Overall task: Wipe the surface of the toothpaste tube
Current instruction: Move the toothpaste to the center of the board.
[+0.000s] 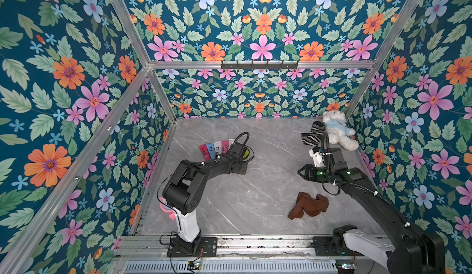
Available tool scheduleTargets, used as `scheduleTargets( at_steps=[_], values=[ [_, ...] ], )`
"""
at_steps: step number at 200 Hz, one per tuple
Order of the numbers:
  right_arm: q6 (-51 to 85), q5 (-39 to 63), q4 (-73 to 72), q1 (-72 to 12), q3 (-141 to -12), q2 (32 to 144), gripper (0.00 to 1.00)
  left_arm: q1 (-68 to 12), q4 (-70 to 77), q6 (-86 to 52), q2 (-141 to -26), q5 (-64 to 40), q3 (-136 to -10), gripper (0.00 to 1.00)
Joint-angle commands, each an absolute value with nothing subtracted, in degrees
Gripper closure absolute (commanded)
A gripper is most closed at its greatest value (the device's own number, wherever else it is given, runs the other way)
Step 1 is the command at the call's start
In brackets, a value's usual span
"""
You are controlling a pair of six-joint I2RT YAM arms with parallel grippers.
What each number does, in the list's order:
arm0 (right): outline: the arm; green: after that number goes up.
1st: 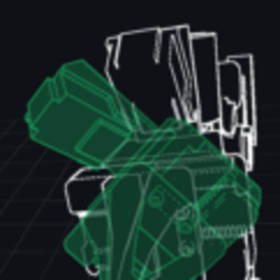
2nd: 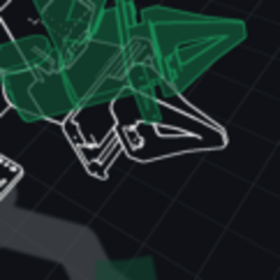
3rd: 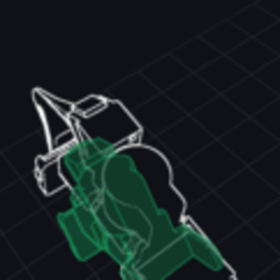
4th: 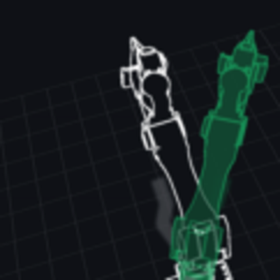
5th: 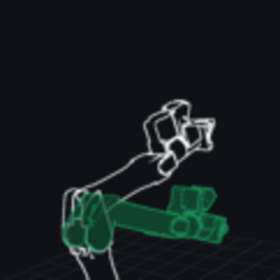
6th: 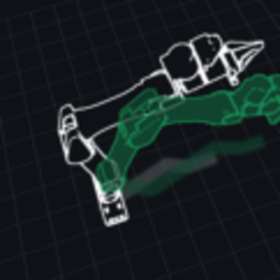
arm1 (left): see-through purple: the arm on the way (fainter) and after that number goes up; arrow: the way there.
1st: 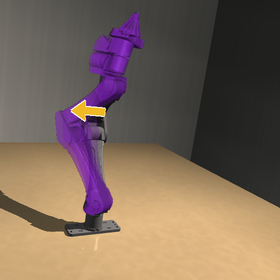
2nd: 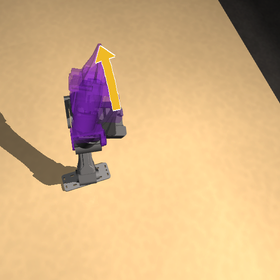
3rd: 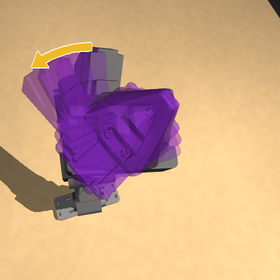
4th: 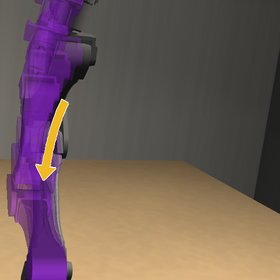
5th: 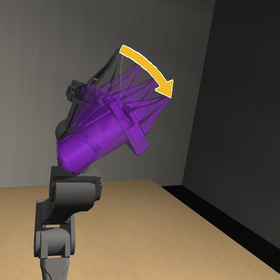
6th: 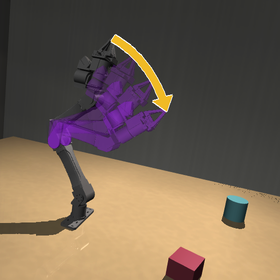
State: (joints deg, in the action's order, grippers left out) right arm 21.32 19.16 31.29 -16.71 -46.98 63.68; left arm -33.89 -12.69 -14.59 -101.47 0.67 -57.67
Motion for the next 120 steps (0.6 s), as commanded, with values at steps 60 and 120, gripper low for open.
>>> scheduleTargets(
  at_steps=[60,120],
  values=[
    [27.9,6.5,44.5,-29.4,-47.3,66.4,0.52,-47.8,-9.4,-19.1,-86.6,-2.0,-41.2,0.88],
    [35.8,0.9,45.9,-36.1,-41.4,65.7,0.5,-52.6,-6.8,-18.4,-82.0,-1.9,-37.0,0.87]
  ],
)
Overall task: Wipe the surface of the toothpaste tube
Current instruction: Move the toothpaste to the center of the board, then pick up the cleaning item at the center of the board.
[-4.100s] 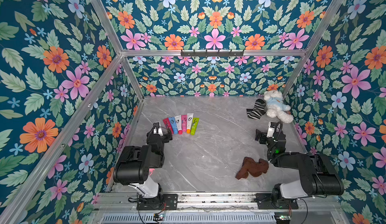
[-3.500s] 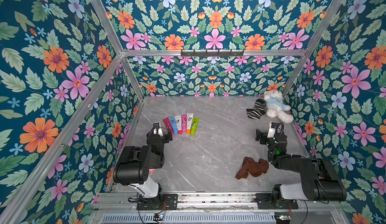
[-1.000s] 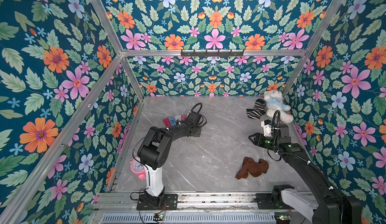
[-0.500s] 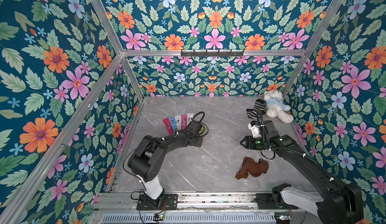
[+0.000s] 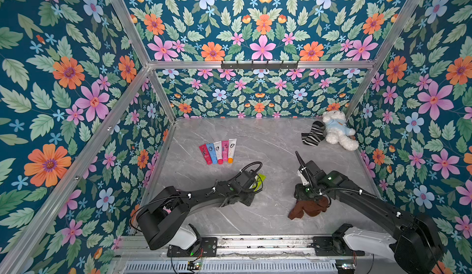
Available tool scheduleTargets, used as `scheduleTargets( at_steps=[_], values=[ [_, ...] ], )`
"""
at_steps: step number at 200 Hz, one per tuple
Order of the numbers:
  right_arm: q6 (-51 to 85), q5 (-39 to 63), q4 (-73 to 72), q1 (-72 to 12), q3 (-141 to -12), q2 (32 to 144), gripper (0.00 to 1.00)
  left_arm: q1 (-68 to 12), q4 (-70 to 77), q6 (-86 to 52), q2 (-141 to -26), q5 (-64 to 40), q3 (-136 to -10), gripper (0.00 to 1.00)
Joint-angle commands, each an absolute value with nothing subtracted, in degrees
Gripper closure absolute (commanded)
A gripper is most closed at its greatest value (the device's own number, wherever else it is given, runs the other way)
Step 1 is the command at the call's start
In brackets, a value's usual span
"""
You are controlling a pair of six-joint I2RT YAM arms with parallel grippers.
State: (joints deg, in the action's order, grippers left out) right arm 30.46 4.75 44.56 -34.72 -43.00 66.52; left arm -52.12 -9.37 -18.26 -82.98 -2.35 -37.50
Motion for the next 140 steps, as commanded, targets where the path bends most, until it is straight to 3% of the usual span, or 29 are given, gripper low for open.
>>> scheduleTargets(
  at_steps=[1,37,76,85,105,140],
  values=[
    [35.9,0.8,45.8,-36.1,-41.3,65.7,0.5,-52.6,-6.8,-18.3,-82.0,-2.0,-37.1,0.87],
    [39.5,-3.1,43.9,-38.3,-37.9,65.9,0.49,-54.3,-4.6,-18.3,-84.2,-3.1,-37.2,0.82],
    [38.5,0.4,39.5,-38.3,-36.4,70.8,0.49,-55.0,-3.2,-18.6,-85.1,-1.8,-36.0,0.76],
    [38.3,1.4,37.8,-38.2,-35.5,71.8,0.56,-55.0,-3.1,-18.6,-85.0,-1.7,-35.6,0.71],
    [38.0,2.9,33.4,-38.2,-34.2,71.4,0.82,-55.0,-3.3,-18.7,-83.4,-1.2,-34.6,0.63],
    [33.9,4.8,29.7,-38.3,-38.1,68.3,1.0,-55.0,-1.7,-19.3,-80.5,-1.7,-31.8,0.55]
  ],
)
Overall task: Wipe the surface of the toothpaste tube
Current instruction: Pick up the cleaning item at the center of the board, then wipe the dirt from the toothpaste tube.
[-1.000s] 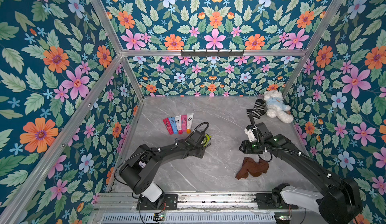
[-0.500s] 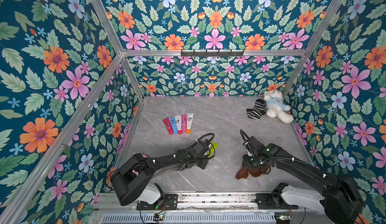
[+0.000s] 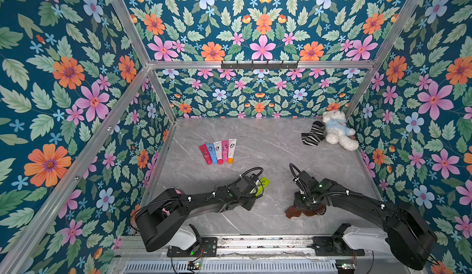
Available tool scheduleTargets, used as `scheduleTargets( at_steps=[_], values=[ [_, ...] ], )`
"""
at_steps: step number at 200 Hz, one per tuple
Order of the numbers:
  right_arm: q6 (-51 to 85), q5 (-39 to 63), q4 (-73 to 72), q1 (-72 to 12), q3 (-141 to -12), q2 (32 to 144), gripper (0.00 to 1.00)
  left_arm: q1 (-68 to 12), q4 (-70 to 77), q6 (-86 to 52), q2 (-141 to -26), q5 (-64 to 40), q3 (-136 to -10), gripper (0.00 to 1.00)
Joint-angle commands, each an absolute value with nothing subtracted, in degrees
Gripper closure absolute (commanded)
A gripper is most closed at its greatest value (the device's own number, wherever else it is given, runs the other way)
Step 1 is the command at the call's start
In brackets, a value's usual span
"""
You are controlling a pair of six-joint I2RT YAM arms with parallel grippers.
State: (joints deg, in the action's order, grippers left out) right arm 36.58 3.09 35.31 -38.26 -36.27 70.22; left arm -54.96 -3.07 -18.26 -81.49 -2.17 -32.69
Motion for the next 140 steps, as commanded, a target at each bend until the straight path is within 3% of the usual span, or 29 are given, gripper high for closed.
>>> scheduleTargets(
  at_steps=[1,54,112,140],
  values=[
    [33.8,4.9,29.4,-38.3,-38.1,68.1,1.0,-55.0,-1.7,-19.3,-80.5,-1.7,-31.8,0.55],
    [27.9,13.7,14.3,-38.3,-43.2,74.0,1.0,-55.0,2.1,-19.1,-80.6,-1.9,-29.4,0.6],
    [24.6,7.1,10.5,-38.2,-48.7,86.6,1.0,-55.5,3.9,-18.3,-79.6,-1.4,-28.7,0.78],
    [25.9,-5.1,17.9,-37.5,-50.8,87.6,0.72,-55.9,3.9,-18.3,-79.2,-0.9,-28.4,0.79]
  ],
)
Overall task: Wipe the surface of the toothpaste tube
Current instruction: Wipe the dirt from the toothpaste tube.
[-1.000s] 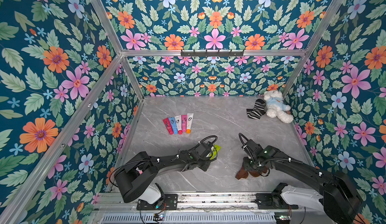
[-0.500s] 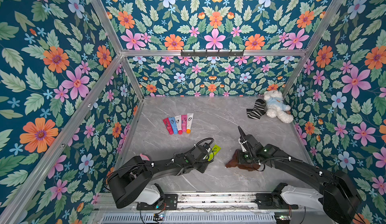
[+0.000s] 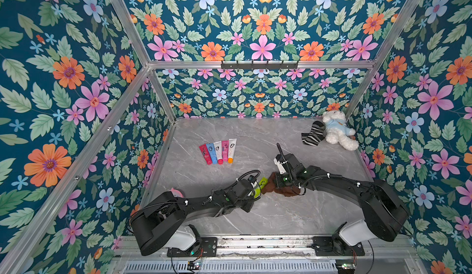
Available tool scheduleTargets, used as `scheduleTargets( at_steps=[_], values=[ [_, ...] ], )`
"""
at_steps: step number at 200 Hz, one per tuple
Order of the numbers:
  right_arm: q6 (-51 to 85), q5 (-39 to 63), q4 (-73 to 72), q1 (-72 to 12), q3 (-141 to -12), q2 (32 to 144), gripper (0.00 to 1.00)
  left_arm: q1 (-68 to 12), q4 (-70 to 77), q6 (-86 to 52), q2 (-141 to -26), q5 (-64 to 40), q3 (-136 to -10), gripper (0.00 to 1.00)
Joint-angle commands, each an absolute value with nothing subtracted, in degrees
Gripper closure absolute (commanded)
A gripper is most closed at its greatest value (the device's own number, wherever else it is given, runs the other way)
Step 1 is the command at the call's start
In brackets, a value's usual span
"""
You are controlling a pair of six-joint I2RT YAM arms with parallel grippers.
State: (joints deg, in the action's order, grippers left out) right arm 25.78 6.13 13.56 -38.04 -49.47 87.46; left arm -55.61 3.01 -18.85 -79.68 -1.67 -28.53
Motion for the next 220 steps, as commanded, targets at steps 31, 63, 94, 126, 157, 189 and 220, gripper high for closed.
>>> scheduleTargets(
  at_steps=[31,63,94,126,157,189,220],
  values=[
    [25.6,-5.1,21.8,-38.1,-49.5,81.0,0.56,-56.4,4.5,-18.2,-78.9,-0.4,-27.9,0.8],
    [24.0,4.1,18.9,-40.8,-49.1,75.2,0.46,-57.5,4.8,-17.9,-79.4,0.7,-28.0,0.82],
    [21.9,12.6,11.6,-41.0,-50.1,80.1,0.44,-58.2,4.9,-17.6,-80.1,1.8,-28.2,0.83],
    [20.3,14.6,7.3,-41.0,-51.1,90.0,0.4,-58.7,4.9,-17.7,-79.9,2.8,-28.0,0.84],
    [21.3,13.1,4.1,-40.9,-51.0,96.9,0.41,-59.0,4.9,-17.6,-80.0,3.2,-28.1,0.85],
    [22.4,11.9,3.0,-41.0,-50.3,99.2,0.7,-59.1,4.8,-17.6,-79.9,3.5,-28.1,0.85],
    [23.7,11.2,1.7,-40.9,-47.2,96.1,0.94,-59.2,4.8,-17.5,-80.2,3.6,-28.3,0.85]
  ],
)
